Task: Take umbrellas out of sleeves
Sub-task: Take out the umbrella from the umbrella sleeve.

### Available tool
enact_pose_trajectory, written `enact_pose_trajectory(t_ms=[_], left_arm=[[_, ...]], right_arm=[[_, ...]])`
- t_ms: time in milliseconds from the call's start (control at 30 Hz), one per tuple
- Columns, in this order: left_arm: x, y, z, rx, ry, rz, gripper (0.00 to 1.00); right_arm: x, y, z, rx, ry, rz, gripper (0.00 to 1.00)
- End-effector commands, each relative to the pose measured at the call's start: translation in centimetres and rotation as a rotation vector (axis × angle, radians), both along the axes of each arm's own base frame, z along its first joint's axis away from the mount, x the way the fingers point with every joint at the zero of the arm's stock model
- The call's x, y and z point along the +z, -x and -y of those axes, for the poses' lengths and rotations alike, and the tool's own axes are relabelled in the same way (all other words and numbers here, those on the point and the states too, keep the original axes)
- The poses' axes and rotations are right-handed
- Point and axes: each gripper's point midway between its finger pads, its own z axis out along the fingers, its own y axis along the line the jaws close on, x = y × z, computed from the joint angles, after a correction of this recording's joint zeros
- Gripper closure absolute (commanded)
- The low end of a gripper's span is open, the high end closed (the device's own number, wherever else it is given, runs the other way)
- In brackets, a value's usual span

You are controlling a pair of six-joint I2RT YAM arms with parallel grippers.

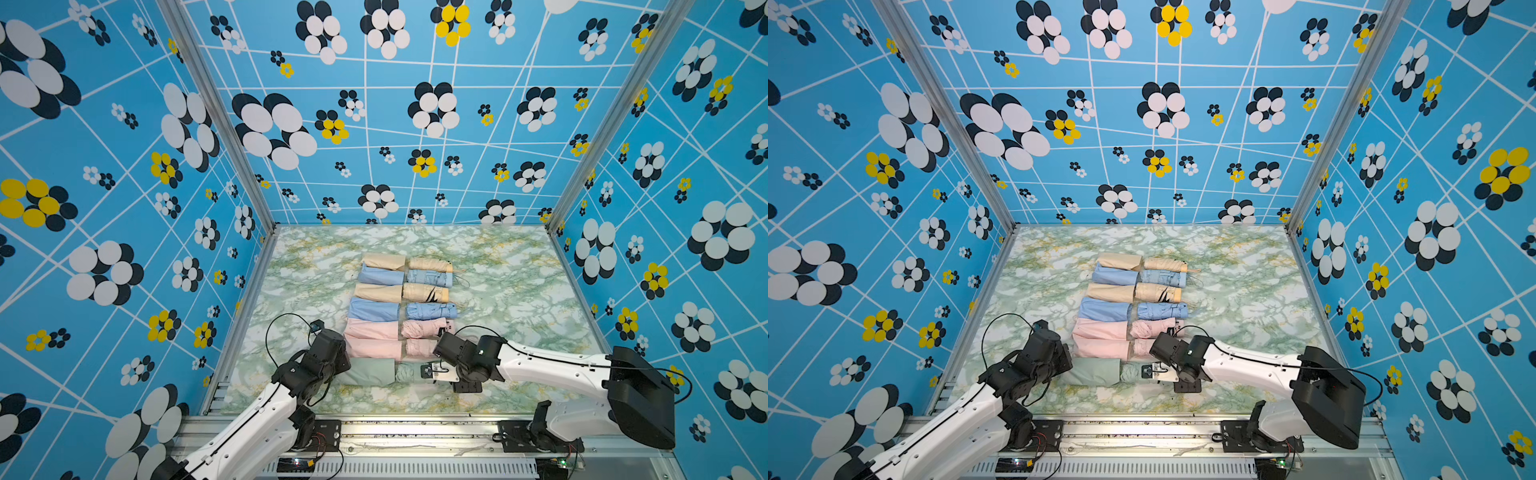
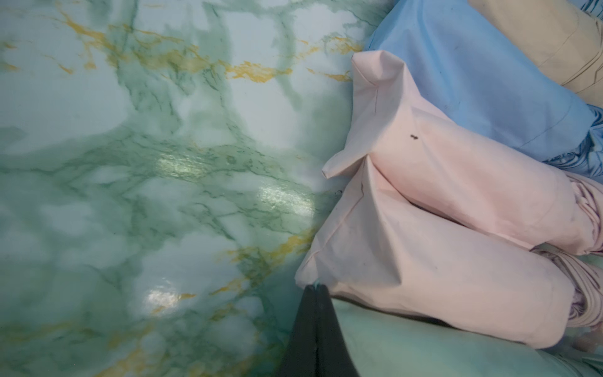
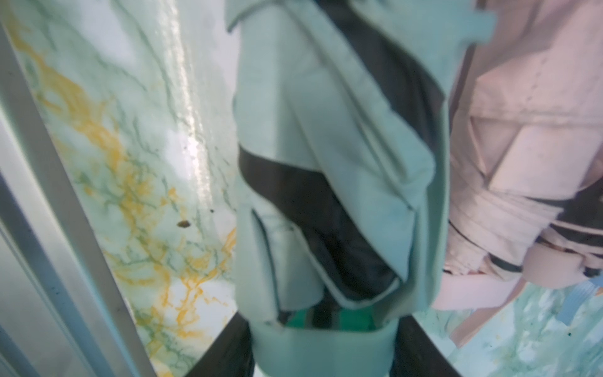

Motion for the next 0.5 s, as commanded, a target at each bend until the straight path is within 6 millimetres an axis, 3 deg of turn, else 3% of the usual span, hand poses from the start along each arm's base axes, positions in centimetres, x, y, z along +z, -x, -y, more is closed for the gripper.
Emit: enact_pose_trajectory(t_ms=[0, 300, 467], left_arm=[[0.84, -0.35, -0.54, 0.009, -0.027, 0.018, 1.00], [1.14, -0.53, -0.52, 0.006, -0.028, 0.026, 1.00], [1.19, -0.56, -0.38, 0.002, -0.019, 0.027, 1.00]], right_arm=[[-0.05, 0.21, 1.33, 0.001, 0.040, -0.001, 0.66], [-0.53, -0.06, 2.20, -0.007, 0.088, 0.012, 0.61], [-0.47, -0.20, 2.15, -0.013, 0.086, 0.018, 0.54]])
